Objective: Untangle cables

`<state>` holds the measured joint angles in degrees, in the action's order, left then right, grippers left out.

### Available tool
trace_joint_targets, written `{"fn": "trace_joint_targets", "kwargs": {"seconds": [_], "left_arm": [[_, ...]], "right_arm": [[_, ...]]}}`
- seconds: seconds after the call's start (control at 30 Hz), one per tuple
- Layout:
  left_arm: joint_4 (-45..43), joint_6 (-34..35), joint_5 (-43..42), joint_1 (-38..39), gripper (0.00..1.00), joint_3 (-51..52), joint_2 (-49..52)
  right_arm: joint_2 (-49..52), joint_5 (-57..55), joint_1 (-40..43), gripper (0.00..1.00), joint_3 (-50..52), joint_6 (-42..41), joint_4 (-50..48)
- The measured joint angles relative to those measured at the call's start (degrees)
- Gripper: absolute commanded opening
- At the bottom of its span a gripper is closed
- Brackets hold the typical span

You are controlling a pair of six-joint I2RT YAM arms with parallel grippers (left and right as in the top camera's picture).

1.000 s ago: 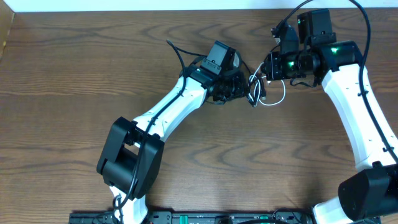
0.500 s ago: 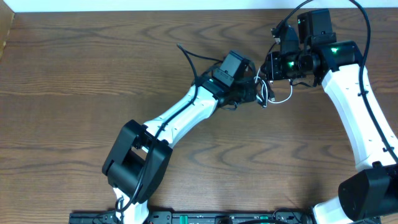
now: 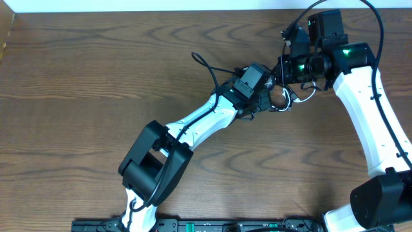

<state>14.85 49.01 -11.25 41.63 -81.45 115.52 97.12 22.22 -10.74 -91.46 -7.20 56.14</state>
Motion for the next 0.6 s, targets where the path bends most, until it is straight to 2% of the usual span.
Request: {"fn": "trace_joint_targets", "kwargs": {"seconds": [0.13, 0.3, 0.37, 0.6], "left_arm": [[-1.60, -1.09, 0.31, -0.24, 0.07, 0.04, 0.00], [-0.31, -4.52, 0.61, -0.74, 0.08, 0.04, -0.02], [0.33, -6.88, 0.68, -1.05, 0.07, 0.07, -0.11], [1.09, -17.90, 0.87, -1.44, 0.07, 0.48, -7.06]], "right_arm": [[0.00, -0.46, 0.02, 0.08, 0.00, -0.09, 0.04], [0.00, -2.16, 1.05, 0.36, 0.00, -2.01, 0.15], [0.00, -3.32, 1.90, 0.41, 0.00, -2.89, 0.09], [0.00, -4.66, 2.80, 0.42, 0.00, -3.58, -0.02]]}}
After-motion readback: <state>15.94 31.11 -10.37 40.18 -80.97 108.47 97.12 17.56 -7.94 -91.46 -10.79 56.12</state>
